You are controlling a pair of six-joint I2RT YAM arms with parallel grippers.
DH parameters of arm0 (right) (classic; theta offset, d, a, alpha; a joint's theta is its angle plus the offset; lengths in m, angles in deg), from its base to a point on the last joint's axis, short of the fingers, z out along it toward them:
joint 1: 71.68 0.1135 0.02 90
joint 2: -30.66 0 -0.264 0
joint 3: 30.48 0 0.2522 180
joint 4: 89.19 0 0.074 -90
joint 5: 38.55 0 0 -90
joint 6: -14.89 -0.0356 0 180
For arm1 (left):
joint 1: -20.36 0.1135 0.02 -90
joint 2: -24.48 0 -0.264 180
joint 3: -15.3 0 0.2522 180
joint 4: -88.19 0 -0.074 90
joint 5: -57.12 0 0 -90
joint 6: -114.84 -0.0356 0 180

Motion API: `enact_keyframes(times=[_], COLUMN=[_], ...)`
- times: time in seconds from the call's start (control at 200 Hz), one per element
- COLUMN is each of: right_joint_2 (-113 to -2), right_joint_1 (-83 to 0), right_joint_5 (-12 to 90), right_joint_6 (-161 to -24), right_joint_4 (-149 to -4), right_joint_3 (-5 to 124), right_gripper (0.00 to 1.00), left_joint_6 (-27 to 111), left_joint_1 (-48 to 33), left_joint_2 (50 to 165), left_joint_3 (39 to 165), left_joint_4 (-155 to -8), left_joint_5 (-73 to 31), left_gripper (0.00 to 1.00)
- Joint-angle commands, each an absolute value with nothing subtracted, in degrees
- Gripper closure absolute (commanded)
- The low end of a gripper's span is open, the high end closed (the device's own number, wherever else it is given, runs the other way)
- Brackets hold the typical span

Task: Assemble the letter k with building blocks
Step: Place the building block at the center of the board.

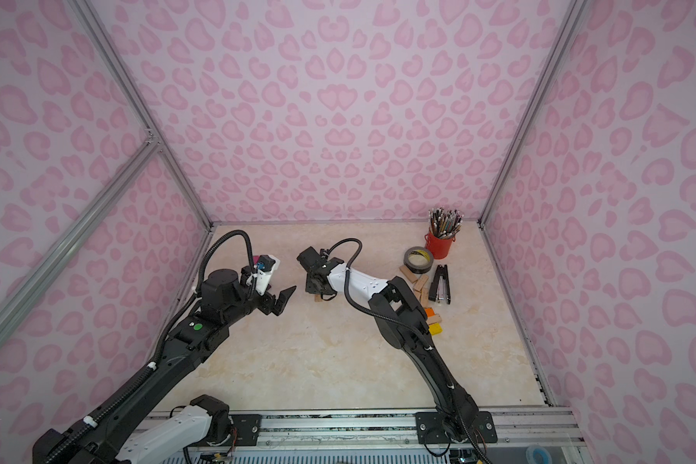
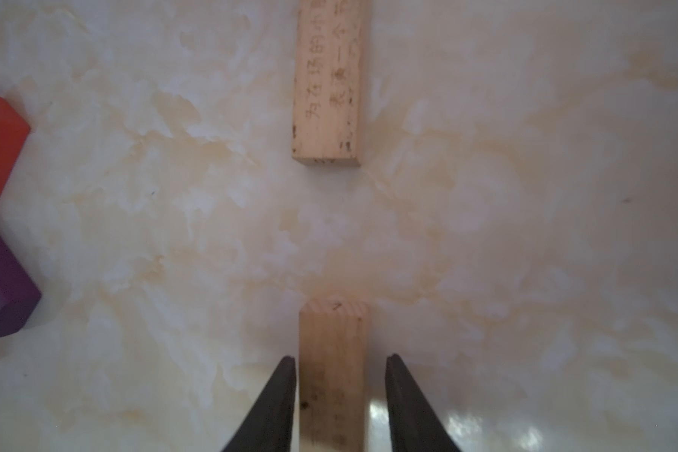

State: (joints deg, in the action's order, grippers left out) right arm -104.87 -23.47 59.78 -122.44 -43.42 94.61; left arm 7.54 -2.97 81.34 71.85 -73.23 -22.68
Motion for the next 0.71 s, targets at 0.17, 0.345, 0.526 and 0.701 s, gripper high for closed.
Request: enact_keyframes(times=[0.17, 0.345, 0.526, 0.701], right_joint_2=[-86.60, -65.51, -44.46, -29.40], right_joint_1=[-24.91, -25.36, -25.44, -26.21], right_joint_5=[60.56, 61.99, 64.13, 66.76], right_joint_6=[-115.59, -106.87, -99.83, -100.22], right_joint_4=[-46.29, -55.14, -57.48, -57.57], right_joint_3=[79.83, 58.96, 41.43, 30.03], right_gripper=[0.57, 0.50, 0.41, 0.20], left_joint_6=[29.09, 38.60, 49.12, 52.41], left_joint_1=[-0.50, -5.30, -9.84, -12.72], left_joint_2=[87.95, 94.77, 105.47, 116.68], left_joint_3=[78.29, 84.56, 91.65, 96.22], left_joint_4=[-73.84, -67.46, -59.47, -57.93], left_joint_5=[-35.35, -41.13, -44.03, -42.93], left_gripper=[0.11, 0.20, 0.26, 0.32])
